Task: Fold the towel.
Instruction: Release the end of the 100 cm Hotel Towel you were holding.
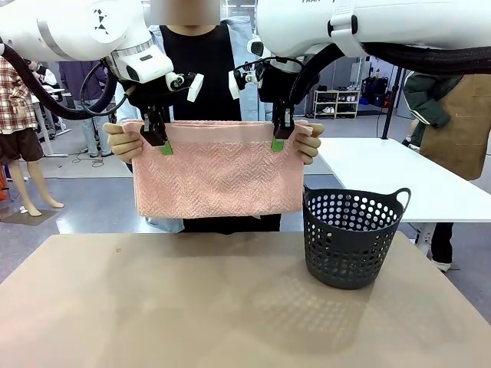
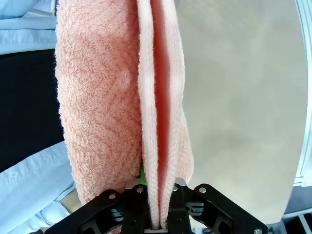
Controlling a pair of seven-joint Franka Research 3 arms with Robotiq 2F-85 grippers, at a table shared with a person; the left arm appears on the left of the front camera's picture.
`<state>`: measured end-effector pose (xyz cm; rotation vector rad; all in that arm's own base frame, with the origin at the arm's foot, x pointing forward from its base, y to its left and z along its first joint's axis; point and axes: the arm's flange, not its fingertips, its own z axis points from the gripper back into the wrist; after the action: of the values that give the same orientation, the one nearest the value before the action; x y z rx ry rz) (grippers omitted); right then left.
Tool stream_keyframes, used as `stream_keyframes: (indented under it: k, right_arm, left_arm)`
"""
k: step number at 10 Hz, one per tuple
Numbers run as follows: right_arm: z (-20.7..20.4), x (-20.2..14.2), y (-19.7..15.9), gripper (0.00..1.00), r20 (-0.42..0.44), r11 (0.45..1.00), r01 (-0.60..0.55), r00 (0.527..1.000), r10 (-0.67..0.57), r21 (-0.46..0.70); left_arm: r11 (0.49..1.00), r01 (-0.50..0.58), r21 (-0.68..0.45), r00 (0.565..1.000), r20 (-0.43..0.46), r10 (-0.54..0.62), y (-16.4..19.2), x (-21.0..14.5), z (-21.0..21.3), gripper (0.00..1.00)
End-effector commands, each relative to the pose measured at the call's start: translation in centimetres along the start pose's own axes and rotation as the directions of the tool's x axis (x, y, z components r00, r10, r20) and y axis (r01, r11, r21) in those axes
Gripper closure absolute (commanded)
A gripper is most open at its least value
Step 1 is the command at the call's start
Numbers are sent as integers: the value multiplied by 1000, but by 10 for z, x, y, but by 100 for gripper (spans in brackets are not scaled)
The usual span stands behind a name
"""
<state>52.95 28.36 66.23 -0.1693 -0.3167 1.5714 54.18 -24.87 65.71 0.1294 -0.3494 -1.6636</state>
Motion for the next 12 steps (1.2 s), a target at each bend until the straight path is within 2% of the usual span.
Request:
stream_keyframes:
  k: [1,4,5,6,7,8,9,10,11,12]
  right_arm:
    - [1,-1,0,100,-2,1000,-1,1000,1,-3]
    - [1,-1,0,100,-2,1000,-1,1000,1,-3]
    - [0,0,0,96,0,1000,0,1000,0,0]
    - [5,-3,0,96,39,1000,11,999,-11,1]
    - [8,-6,1,61,6,1000,-5,1000,5,-8]
    - [10,-10,0,61,28,1000,23,999,-22,-11]
    - [15,-11,0,27,53,999,40,998,-40,-10]
    - [19,-11,1,59,61,999,48,997,-47,-18]
    - [26,-10,1,0,80,999,51,996,-49,-12]
    - [34,-11,1,24,83,997,67,994,-64,-24]
  left_arm:
    - [1000,-9,3,1000,0,9,0,0,0,100]
    - [1000,-9,3,1000,0,9,0,0,0,100]
    - [1000,-9,3,1000,0,9,0,0,0,100]
    - [1000,0,0,1000,0,0,0,0,0,77]
    - [998,-58,15,998,-22,59,3,-1,2,50]
    - [998,-57,23,998,-15,57,2,-1,5,32]
    - [998,-48,27,999,-15,49,0,1,9,5]
    - [998,-57,31,998,3,57,0,2,13,0]
    - [996,-77,51,997,8,77,0,4,19,0]
    - [994,-86,70,996,26,85,-1,4,29,0]
